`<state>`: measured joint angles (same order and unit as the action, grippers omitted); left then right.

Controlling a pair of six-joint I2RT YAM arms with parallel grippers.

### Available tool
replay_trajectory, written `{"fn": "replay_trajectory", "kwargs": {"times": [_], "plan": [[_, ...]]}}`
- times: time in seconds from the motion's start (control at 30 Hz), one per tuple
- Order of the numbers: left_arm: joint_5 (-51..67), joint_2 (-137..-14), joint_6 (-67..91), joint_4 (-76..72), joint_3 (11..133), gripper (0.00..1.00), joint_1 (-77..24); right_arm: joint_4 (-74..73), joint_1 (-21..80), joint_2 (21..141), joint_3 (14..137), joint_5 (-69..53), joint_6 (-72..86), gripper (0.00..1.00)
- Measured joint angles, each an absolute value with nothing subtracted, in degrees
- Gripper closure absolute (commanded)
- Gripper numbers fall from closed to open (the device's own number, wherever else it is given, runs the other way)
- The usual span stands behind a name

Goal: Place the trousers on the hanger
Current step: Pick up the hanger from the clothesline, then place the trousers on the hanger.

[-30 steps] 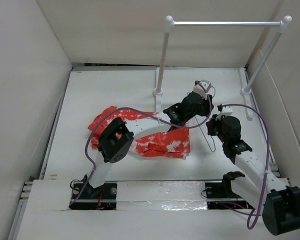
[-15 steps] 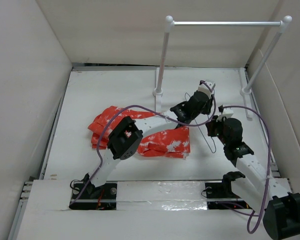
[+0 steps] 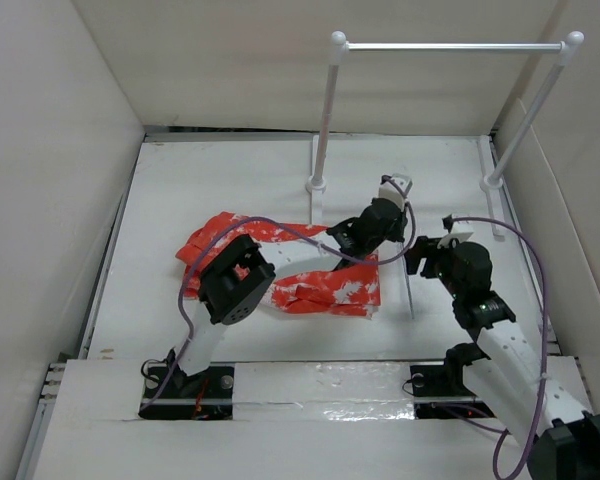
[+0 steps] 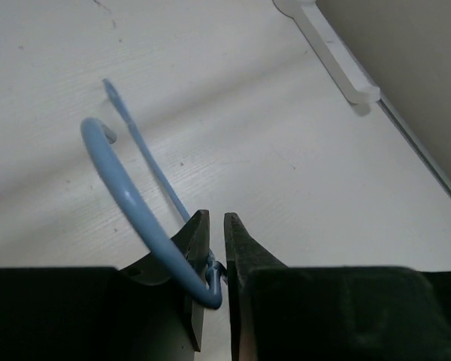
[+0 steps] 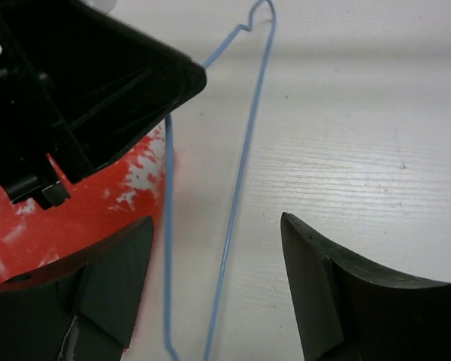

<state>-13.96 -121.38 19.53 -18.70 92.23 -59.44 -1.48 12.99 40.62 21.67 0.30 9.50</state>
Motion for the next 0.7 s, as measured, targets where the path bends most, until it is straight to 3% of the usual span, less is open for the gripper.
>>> {"fn": "replay_trajectory", "kwargs": {"times": [0.1,0.2,0.23,0.33,0.37,0.5,0.6,0.63,0.7], "plan": [[-12.8,-116.8,23.2,-23.1,83.4,1.0,-59.5,-4.6,13.3,35.7,22.0,0.3,9.5,0.2],[-12.6,-112.9,27.1,-28.2,75.3,1.0,-60.2,-5.2,13.3,32.2,22.0,0.2,9.7,0.29],[-12.7,-111.8,28.3,-30.0,72.8,1.0,-60.6,-5.1,13.3,31.7,22.0,-0.4,9.8,0.5],[-13.7,-109.4,31.4,-34.1,66.7,1.0,-61.8,-3.7,13.3,32.8,21.6,-3.1,10.2,0.83],[-14.2,-108.8,32.6,-35.6,64.5,1.0,-62.3,-3.2,13.3,34.7,21.2,-4.7,10.6,1.0],[-17.9,-107.5,36.6,-40.5,58.5,1.0,-63.0,2.4,13.7,43.4,19.0,-9.8,11.1,1.0],[-20.6,-106.8,39.2,-42.7,56.1,1.0,-63.0,5.6,15.3,50.4,18.1,-12.9,12.1,0.79],[-21.9,-106.7,40.2,-43.5,55.7,1.0,-63.1,6.7,16.2,52.0,17.9,-13.5,12.3,0.64],[-24.6,-106.5,41.6,-44.9,54.4,1.0,-63.4,9.6,18.7,54.9,17.6,-14.3,13.4,0.53]]}}
